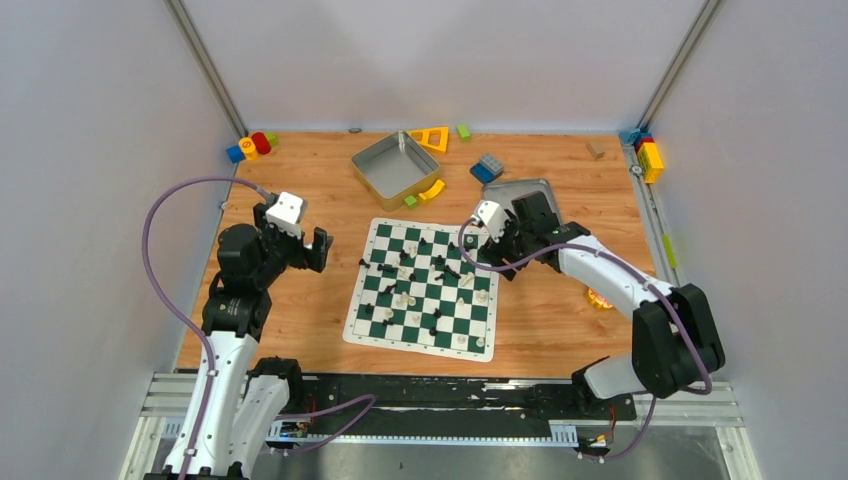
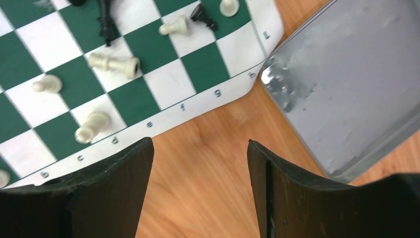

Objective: Set up the chess pieces on the board
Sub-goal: Move the chessboard to the center of the board.

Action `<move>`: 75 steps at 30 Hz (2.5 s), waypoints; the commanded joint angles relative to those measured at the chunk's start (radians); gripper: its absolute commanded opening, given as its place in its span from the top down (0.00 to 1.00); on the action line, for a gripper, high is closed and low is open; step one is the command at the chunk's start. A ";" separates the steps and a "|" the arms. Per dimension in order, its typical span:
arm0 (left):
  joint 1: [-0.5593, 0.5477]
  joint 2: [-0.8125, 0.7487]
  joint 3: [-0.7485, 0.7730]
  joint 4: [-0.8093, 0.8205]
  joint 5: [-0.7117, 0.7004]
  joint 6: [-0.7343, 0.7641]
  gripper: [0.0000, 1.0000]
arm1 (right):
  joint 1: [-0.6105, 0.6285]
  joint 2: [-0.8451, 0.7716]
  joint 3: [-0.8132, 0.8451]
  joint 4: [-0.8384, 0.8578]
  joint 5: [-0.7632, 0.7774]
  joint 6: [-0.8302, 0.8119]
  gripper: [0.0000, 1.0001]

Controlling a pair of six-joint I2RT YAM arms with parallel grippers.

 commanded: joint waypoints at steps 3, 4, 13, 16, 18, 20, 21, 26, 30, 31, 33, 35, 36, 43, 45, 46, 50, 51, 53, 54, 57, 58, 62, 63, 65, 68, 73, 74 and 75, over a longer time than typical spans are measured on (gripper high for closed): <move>0.005 0.002 0.004 0.015 0.018 0.019 0.00 | 0.052 -0.156 -0.089 -0.098 -0.126 0.043 0.30; 0.005 0.002 0.005 0.015 0.017 0.019 0.00 | 0.073 -0.182 -0.100 -0.105 -0.143 0.045 0.31; 0.005 0.022 0.011 0.017 0.002 0.012 0.00 | 0.328 -0.241 -0.125 -0.088 -0.135 0.063 0.38; 0.005 0.028 0.014 0.024 -0.016 0.007 0.00 | 0.428 -0.195 -0.113 -0.044 -0.090 0.054 0.39; 0.005 0.032 0.018 0.026 -0.030 0.003 0.00 | 0.490 -0.152 -0.103 -0.015 -0.058 0.041 0.40; 0.005 0.032 0.020 0.027 -0.042 0.000 0.00 | 0.538 -0.113 -0.093 0.016 -0.027 0.023 0.40; 0.005 0.031 0.021 0.027 -0.047 0.000 0.00 | 0.561 -0.087 -0.088 0.039 -0.011 0.011 0.40; 0.005 0.032 0.023 0.030 -0.065 -0.002 0.00 | 0.634 0.009 -0.021 0.094 0.029 -0.026 0.42; 0.005 0.032 0.026 0.033 -0.097 -0.009 0.00 | 0.667 0.071 0.046 0.115 0.029 -0.043 0.43; 0.005 0.032 0.028 0.035 -0.104 -0.011 0.00 | 0.674 0.088 0.062 0.118 0.028 -0.046 0.43; 0.005 0.035 0.029 0.040 -0.124 -0.016 0.00 | 0.685 0.125 0.095 0.125 0.027 -0.053 0.43; 0.005 0.035 0.031 0.043 -0.137 -0.021 0.00 | 0.696 0.164 0.123 0.136 0.031 -0.057 0.44; 0.005 0.034 0.032 0.044 -0.141 -0.025 0.00 | 0.702 0.183 0.134 0.145 0.037 -0.058 0.44; 0.005 0.032 0.038 0.052 -0.201 -0.035 0.00 | 0.736 0.293 0.166 0.225 0.097 -0.085 0.46; 0.005 0.031 0.035 0.054 -0.203 -0.036 0.00 | 0.743 0.316 0.169 0.233 0.107 -0.095 0.46; 0.005 0.031 0.035 0.055 -0.200 -0.035 0.00 | 0.747 0.324 0.169 0.236 0.112 -0.099 0.46; 0.005 0.028 0.032 0.055 -0.191 -0.034 0.00 | 0.764 0.341 0.156 0.241 0.126 -0.113 0.46; 0.005 0.027 0.032 0.055 -0.189 -0.033 0.00 | 0.772 0.342 0.152 0.240 0.129 -0.114 0.46; 0.005 0.026 0.031 0.055 -0.188 -0.032 0.00 | 0.784 0.341 0.141 0.240 0.133 -0.116 0.46; 0.005 0.026 0.031 0.055 -0.187 -0.031 0.00 | 0.791 0.340 0.134 0.239 0.133 -0.117 0.46; 0.005 0.024 0.030 0.055 -0.185 -0.030 0.00 | 0.812 0.339 0.113 0.233 0.135 -0.118 0.47; 0.005 0.023 0.030 0.054 -0.184 -0.029 0.00 | 0.818 0.338 0.105 0.231 0.135 -0.119 0.47; 0.005 0.023 0.030 0.054 -0.181 -0.028 0.00 | 0.841 0.331 0.074 0.224 0.130 -0.112 0.47; 0.005 0.023 0.030 0.054 -0.180 -0.028 0.00 | 0.846 0.330 0.070 0.221 0.127 -0.108 0.47; 0.005 0.023 0.030 0.054 -0.178 -0.026 0.00 | 0.859 0.328 0.062 0.218 0.121 -0.101 0.47; 0.005 0.023 0.030 0.052 -0.176 -0.026 0.00 | 0.871 0.321 0.053 0.212 0.120 -0.102 0.47; 0.005 0.022 0.029 0.051 -0.173 -0.023 0.00 | 0.887 0.300 0.039 0.198 0.107 -0.104 0.47; 0.005 0.022 0.028 0.052 -0.172 -0.022 0.00 | 0.889 0.298 0.040 0.196 0.108 -0.103 0.47; 0.005 0.022 0.029 0.053 -0.170 -0.022 0.00 | 0.895 0.294 0.042 0.189 0.107 -0.101 0.47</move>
